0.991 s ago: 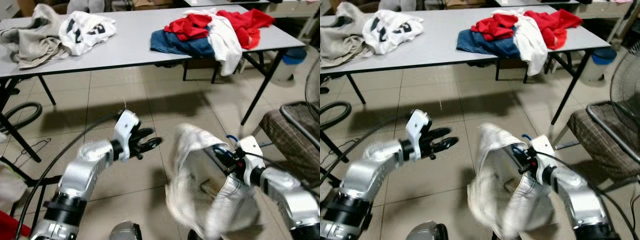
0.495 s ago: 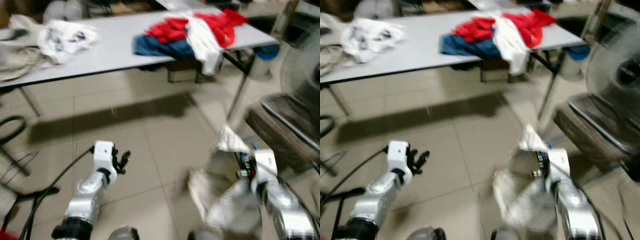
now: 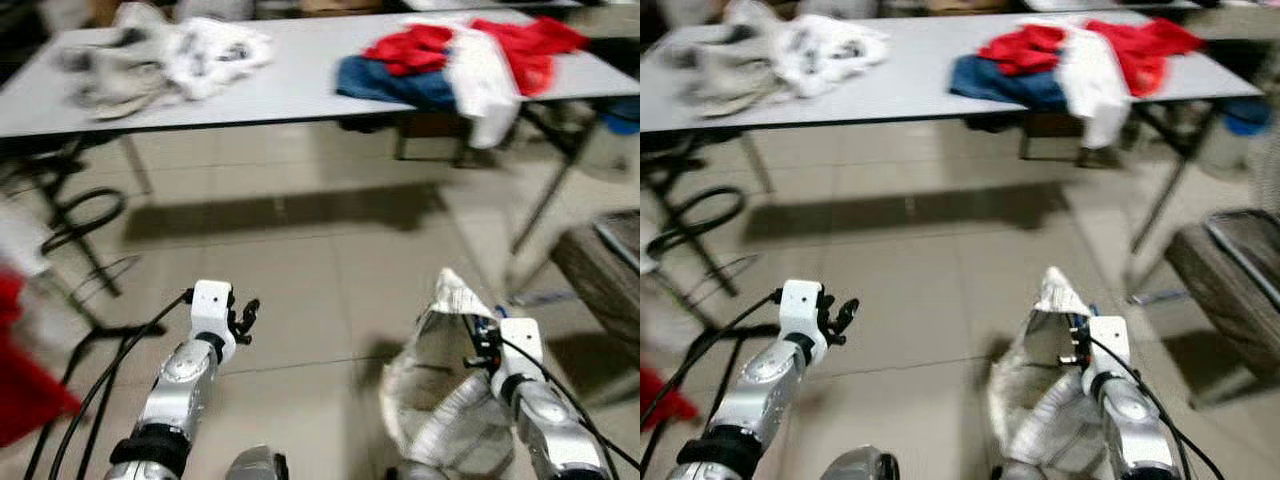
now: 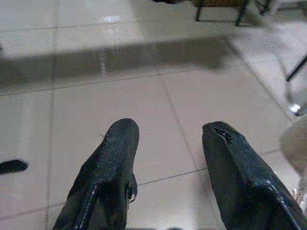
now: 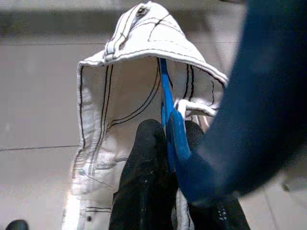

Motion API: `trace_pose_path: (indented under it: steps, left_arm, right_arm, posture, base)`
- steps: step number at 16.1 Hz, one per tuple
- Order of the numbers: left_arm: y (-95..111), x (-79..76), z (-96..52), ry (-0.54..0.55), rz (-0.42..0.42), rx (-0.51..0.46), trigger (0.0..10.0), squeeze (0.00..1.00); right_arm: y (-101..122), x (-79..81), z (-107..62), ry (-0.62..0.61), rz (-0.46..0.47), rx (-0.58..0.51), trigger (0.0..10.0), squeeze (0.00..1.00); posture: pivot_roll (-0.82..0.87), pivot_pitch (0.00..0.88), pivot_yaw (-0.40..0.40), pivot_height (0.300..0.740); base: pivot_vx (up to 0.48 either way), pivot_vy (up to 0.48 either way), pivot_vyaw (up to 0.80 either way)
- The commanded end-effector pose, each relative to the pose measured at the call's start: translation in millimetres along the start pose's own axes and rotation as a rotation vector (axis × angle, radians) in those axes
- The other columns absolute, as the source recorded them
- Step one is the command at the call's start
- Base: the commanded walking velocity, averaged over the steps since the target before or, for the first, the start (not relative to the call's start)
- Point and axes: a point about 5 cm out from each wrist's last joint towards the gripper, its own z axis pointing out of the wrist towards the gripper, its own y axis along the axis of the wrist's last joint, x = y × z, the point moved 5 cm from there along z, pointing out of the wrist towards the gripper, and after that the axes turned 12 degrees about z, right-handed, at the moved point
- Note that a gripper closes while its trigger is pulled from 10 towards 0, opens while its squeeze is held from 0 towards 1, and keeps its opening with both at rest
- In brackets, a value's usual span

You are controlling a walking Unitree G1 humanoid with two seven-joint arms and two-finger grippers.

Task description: Hang hanger

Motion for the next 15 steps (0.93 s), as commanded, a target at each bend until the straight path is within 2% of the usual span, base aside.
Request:
trace_pose_path:
  steps: [1,2,5,7,8,11,13,15]
  left_arm:
    - [1.1,3.8,1.6,0.014,0.007,-0.001,10.0,0.00]
    - [-0.1,4.0,2.4,0.006,0.021,0.006,10.0,0.00]
    - [0.0,0.0,3.7,-0.014,0.050,0.006,10.0,0.00]
    - [1.2,1.4,5.0,-0.001,0.049,0.002,10.0,0.00]
    - [2.5,1.3,5.7,-0.005,0.048,-0.001,10.0,0.00]
    - [0.4,7.6,6.5,0.033,-0.010,0.003,10.0,0.00]
    - [3.1,8.1,7.3,0.030,0.021,-0.004,10.0,0.00]
    - [2.4,4.6,8.0,-0.002,0.055,0.002,10.0,0.00]
  right_arm:
    - [17.3,6.8,5.8,0.029,0.015,-0.068,10.0,0.00]
    - [13.5,9.7,8.5,0.045,0.035,-0.052,10.0,0.00]
    - [13.1,13.0,14.3,0.064,0.002,-0.034,10.0,0.00]
    - [16.0,11.0,17.4,0.062,-0.027,-0.030,10.0,0.00]
    - [26.0,8.3,20.4,0.067,-0.050,-0.044,10.0,0.00]
    - [31.4,8.6,23.4,0.074,-0.048,-0.049,10.0,0.00]
    - [31.8,11.8,24.8,0.069,-0.047,-0.057,10.0,0.00]
    - [40.0,9.2,26.3,0.034,0.013,-0.099,10.0,0.00]
  posture:
    - [-0.12,0.000,0.039,0.740]
    - [-0.12,0.000,0.039,0.740]
    - [-0.12,0.000,0.038,0.740]
    - [-0.12,0.000,0.043,0.740]
    - [-0.13,0.000,0.048,0.740]
    - [-0.12,0.000,0.025,0.740]
    - [-0.11,0.000,0.020,0.740]
    - [-0.13,0.000,0.034,0.740]
  base:
    - [0.000,0.000,0.80]
    - [0.000,0.000,0.80]
    - [0.000,0.000,0.80]
    - [0.000,0.000,0.80]
    - [0.000,0.000,0.80]
    - [0.000,0.000,0.80]
    - [0.000,0.000,0.80]
    - [0.000,0.000,0.80]
